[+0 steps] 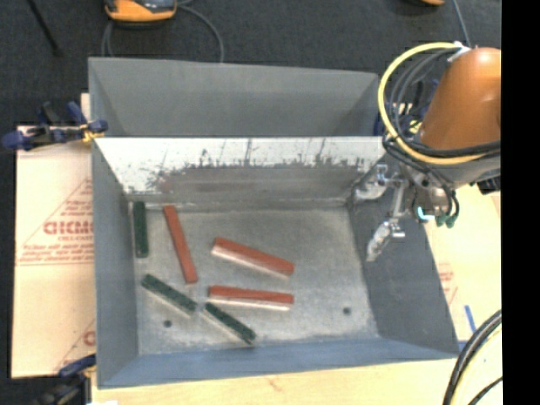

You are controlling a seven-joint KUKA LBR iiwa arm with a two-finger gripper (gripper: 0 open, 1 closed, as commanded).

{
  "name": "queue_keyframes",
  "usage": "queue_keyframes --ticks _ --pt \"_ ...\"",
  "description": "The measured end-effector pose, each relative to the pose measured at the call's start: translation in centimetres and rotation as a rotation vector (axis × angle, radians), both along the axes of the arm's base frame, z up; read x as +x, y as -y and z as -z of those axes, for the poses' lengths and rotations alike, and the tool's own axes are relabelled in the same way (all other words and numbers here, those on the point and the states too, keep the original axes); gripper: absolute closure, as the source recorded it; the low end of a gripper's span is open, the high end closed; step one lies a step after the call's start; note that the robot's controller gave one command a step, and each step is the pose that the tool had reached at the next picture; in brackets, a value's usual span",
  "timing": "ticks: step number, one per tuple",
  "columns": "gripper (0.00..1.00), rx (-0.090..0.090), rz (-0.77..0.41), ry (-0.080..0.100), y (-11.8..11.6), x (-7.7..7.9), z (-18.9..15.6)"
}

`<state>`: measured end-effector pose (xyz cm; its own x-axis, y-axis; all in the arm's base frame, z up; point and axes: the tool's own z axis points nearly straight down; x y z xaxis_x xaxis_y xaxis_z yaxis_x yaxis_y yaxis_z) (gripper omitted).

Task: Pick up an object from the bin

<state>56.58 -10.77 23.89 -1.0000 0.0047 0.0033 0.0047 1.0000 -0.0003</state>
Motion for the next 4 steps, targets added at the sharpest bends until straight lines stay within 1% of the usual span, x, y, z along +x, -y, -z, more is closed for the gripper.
queue_keyframes --ticks 1,2,3,4 --pt "0.0 -0.001 -0.003 0.007 0.0 0.1 -0.4" --pt "0.0 -0.004 0.011 0.017 -2.0 -1.2 2.8" --pt "0.0 0.0 0.035 0.013 -3.8 -0.5 8.8" --pt "1.0 0.0 0.104 0.005 -8.3 -8.6 13.2"
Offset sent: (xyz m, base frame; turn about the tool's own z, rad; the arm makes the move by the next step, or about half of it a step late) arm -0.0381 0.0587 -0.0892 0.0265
